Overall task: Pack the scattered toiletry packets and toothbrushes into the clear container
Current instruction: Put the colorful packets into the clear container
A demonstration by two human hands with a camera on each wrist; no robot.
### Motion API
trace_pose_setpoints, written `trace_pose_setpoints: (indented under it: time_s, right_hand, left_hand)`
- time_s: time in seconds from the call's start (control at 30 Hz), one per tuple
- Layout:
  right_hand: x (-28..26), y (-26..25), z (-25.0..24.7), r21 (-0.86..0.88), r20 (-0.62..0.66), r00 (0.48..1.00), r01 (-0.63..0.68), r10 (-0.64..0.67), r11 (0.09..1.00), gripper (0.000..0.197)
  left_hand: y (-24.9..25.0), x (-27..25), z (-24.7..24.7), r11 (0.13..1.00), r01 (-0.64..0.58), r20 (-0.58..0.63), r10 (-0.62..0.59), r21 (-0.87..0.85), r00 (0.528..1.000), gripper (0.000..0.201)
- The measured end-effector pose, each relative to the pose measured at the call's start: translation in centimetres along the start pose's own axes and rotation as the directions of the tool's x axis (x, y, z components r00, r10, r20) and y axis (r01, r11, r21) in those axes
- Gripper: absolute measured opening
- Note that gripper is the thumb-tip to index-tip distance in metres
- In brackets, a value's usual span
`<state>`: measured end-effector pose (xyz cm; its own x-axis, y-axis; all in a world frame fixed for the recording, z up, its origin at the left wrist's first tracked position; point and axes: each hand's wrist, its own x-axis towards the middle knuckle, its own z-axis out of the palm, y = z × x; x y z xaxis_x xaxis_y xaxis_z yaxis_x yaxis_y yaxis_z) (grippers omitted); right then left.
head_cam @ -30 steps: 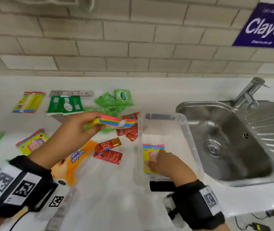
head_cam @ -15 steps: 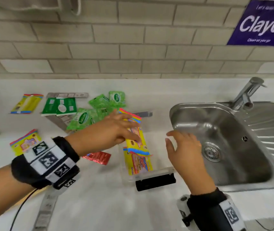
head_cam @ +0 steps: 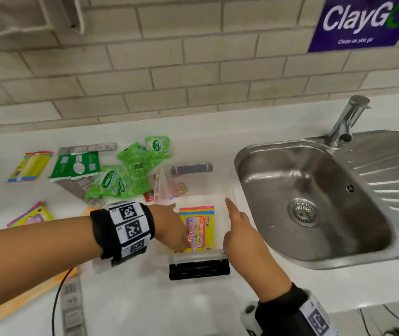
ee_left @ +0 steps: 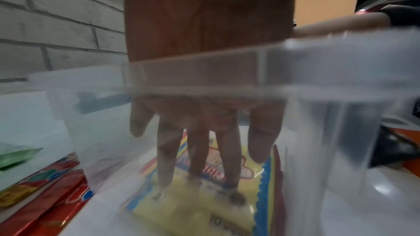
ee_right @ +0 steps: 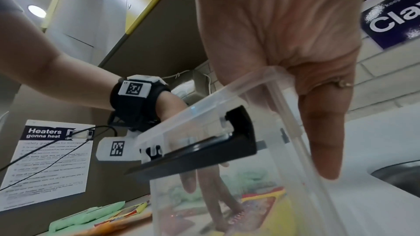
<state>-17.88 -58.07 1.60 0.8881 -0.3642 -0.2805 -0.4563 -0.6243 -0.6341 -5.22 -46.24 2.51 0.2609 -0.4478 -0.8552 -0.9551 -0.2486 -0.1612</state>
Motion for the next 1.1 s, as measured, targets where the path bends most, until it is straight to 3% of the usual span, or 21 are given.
trace_pose_setpoints:
  time_s: [0.13, 0.2, 0.3, 0.33, 0.4, 0.47, 0.53, 0.7, 0.77, 0.83, 0.9, 0.93, 1.0, 1.1]
  right_hand:
    - [0.3, 0.0, 0.4, -0.014, -0.014, 1.0, -0.025, 0.024, 1.0, 0.079]
    - [0.3, 0.0, 0.5, -0.015, -0.013, 1.0, -0.027, 0.027, 1.0, 0.081]
    - [0.4, 0.2, 0.2, -0.012, -0.002, 1.0, -0.02, 0.02, 1.0, 0.081]
    - [0.3, 0.2, 0.2, -0.007, 0.001, 1.0, -0.018, 0.018, 1.0, 0.081]
    - [0.3, 0.3, 0.2, -0.013, -0.005, 1.0, -0.016, 0.016, 1.0, 0.081]
    - [0.4, 0.2, 0.3, -0.021, -0.027, 0.999, -0.017, 0.016, 1.0, 0.082]
    - [0.6, 0.1, 0.7, -0.02, -0.035, 0.999, -0.015, 0.014, 1.0, 0.083]
    - [1.1, -0.1, 0.6, -0.058, -0.054, 0.999, -0.005, 0.002, 0.998, 0.082]
    - [0.5, 0.1, 0.0, -0.106, -0.023, 1.0, -0.011, 0.009, 0.994, 0.076]
    - [0.5, -7.7, 4.6, -0.239, 0.033, 0.997, 0.074, -0.068, 0.968, 0.065]
    - [-0.2, -8.0, 3.5, -0.227, -0.06, 0.988, 0.124, -0.141, 0.966, 0.054]
    - [-0.3, -8.4, 3.0, -0.169, -0.118, 0.973, 0.179, -0.2, 0.969, 0.049]
    - [-0.3, -8.6, 2.2, -0.066, -0.234, 0.925, 0.292, -0.299, 0.954, 0.041]
    - [-0.8, -9.9, 1.4, 0.11, -0.337, 0.874, 0.405, -0.35, 0.908, 0.032]
  left_hand:
    - [1.3, -1.1, -1.2, 0.993, 0.1, 0.011, -0.101, 0.064, 0.995, 0.044]
    - [1.5, -1.2, -1.7, 0.992, 0.078, -0.113, -0.067, 0.097, 0.991, 0.036]
    - [1.5, 0.0, -2.3, 0.998, -0.032, -0.363, 0.047, 0.047, 0.931, 0.033]
    - [1.7, 0.6, -2.4, 0.998, -0.049, -0.358, 0.058, 0.033, 0.932, 0.042]
    - [1.6, 1.5, -2.0, 0.999, -0.022, -0.223, 0.029, 0.033, 0.974, 0.057]
    - [1.1, 2.0, -1.4, 1.0, -0.016, -0.09, 0.017, 0.013, 0.996, 0.058]
    - [0.6, 2.0, -1.2, 0.998, -0.055, -0.036, 0.054, -0.022, 0.998, 0.057]
    - [1.9, 1.1, -2.2, 0.989, -0.068, -0.025, 0.072, 0.133, 0.997, 0.058]
    - [2.0, 0.7, -2.4, 0.991, -0.061, -0.026, 0.065, 0.117, 0.998, 0.059]
    - [-3.8, -3.1, 4.8, 0.999, -0.019, -0.087, 0.015, -0.04, 0.996, 0.062]
    - [-3.8, -4.0, 4.2, 0.973, -0.036, -0.181, -0.007, -0.23, 0.983, 0.062]
    - [-3.9, -4.7, 3.9, 0.952, -0.053, -0.258, -0.028, -0.303, 0.966, 0.059]
    - [-3.8, -6.4, 2.9, 0.91, -0.153, -0.463, -0.047, -0.385, 0.885, 0.05]
    - [-3.9, -9.1, 2.3, 0.838, -0.31, -0.699, -0.115, -0.45, 0.706, 0.037]
